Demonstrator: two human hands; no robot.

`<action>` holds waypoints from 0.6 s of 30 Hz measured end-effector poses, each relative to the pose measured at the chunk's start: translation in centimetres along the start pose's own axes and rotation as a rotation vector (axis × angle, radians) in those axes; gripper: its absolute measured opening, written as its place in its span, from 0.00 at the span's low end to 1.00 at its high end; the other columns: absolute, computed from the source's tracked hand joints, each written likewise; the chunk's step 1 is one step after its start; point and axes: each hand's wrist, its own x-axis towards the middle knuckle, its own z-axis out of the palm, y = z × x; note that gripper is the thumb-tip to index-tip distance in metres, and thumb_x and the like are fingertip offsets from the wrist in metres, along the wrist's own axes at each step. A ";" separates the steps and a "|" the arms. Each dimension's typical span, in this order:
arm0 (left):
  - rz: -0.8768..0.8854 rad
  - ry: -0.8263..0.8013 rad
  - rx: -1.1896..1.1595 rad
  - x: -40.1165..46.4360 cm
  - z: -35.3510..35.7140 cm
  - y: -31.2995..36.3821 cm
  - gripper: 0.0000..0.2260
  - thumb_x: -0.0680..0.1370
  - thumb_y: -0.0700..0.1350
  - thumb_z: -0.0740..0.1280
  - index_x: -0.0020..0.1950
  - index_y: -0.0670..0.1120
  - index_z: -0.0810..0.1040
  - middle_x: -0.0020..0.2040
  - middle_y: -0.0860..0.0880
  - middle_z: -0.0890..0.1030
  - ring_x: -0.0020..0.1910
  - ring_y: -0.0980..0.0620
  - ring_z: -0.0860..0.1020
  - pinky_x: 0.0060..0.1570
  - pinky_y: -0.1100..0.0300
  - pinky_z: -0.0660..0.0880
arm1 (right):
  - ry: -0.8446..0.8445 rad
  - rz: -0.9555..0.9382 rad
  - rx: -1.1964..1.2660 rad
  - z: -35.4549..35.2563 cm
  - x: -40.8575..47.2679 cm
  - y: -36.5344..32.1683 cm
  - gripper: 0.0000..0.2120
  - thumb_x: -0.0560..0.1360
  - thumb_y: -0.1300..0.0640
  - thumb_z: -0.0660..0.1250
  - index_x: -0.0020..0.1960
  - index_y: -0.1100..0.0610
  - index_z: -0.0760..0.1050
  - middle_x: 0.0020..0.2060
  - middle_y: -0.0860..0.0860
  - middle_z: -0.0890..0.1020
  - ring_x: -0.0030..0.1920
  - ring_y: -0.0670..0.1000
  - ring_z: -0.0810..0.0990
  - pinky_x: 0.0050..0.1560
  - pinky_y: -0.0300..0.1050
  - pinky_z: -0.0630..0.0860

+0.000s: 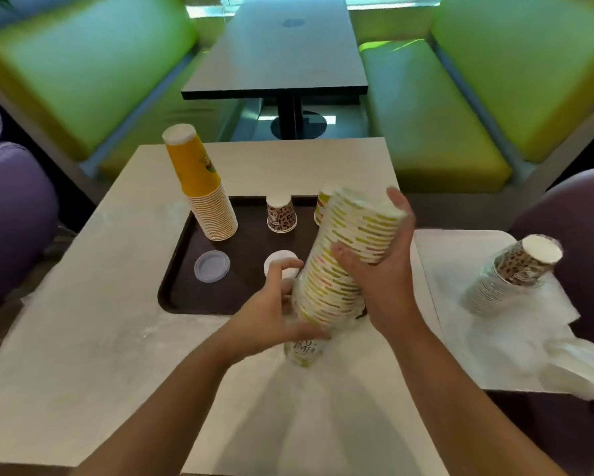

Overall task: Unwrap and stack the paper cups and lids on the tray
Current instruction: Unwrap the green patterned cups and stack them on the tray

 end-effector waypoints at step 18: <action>0.193 0.246 -0.077 -0.6 3.5 -7.5 0.28 0.60 0.40 0.82 0.54 0.54 0.75 0.46 0.60 0.81 0.52 0.68 0.78 0.46 0.74 0.73 | -0.139 0.118 -0.384 3.4 -8.0 5.0 0.45 0.55 0.52 0.82 0.64 0.36 0.62 0.54 0.30 0.75 0.58 0.30 0.72 0.51 0.22 0.68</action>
